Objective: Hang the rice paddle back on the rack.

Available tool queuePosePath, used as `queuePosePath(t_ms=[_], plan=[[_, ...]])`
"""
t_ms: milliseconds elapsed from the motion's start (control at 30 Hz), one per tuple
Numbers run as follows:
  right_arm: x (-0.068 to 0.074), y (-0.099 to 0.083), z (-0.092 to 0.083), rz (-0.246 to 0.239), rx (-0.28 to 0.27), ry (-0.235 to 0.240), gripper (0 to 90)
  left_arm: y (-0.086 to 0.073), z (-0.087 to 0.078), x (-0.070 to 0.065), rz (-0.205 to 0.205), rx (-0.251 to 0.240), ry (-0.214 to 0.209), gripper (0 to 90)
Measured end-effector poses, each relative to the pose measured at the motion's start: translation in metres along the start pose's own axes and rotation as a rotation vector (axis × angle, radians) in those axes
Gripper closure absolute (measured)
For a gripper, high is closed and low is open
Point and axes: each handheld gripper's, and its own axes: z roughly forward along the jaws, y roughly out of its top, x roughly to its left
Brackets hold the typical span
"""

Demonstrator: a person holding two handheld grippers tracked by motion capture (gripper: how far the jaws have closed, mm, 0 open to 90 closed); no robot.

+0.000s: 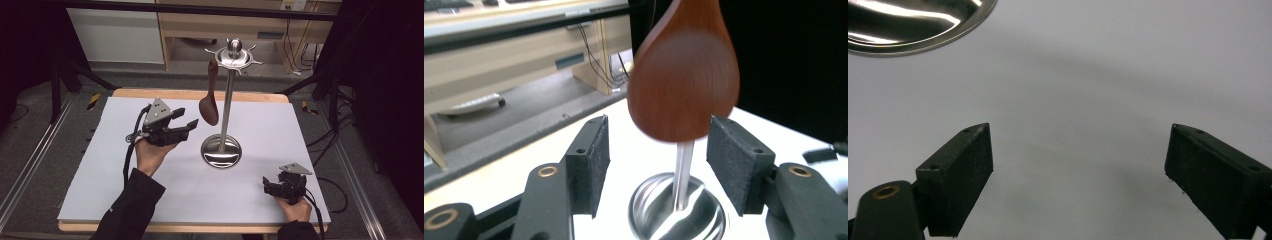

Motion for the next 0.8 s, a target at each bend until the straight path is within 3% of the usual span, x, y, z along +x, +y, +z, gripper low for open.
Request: queuePosePath(t_ms=[200,300,433,567,633,667,800], plan=[[-0.002,-0.001,0.0,0.013,-0.002,-0.01,11.7,-0.025,-0.005,0.003,-0.012,0.028,-0.001,38.8],[-0.003,-0.001,0.0,0.021,-0.003,-0.014,11.6,-0.046,-0.007,0.008,-0.018,0.07,0.012,37.9],[-0.005,-0.002,-0.001,0.027,-0.004,-0.017,11.5,-0.06,-0.009,0.012,-0.026,0.096,0.022,37.3],[-0.006,-0.002,0.0,0.031,0.001,-0.024,11.5,-0.082,-0.016,0.019,-0.029,0.136,0.039,37.0],[-0.007,-0.003,0.0,0.032,0.001,-0.03,11.4,-0.085,-0.017,0.02,-0.029,0.14,0.045,36.8],[-0.009,-0.003,0.0,0.032,0.002,-0.034,11.4,-0.096,-0.021,0.025,-0.041,0.162,0.058,36.4],[-0.012,-0.004,-0.001,0.049,-0.002,-0.054,10.6,-0.112,-0.026,0.032,-0.054,0.189,0.08,35.6]])
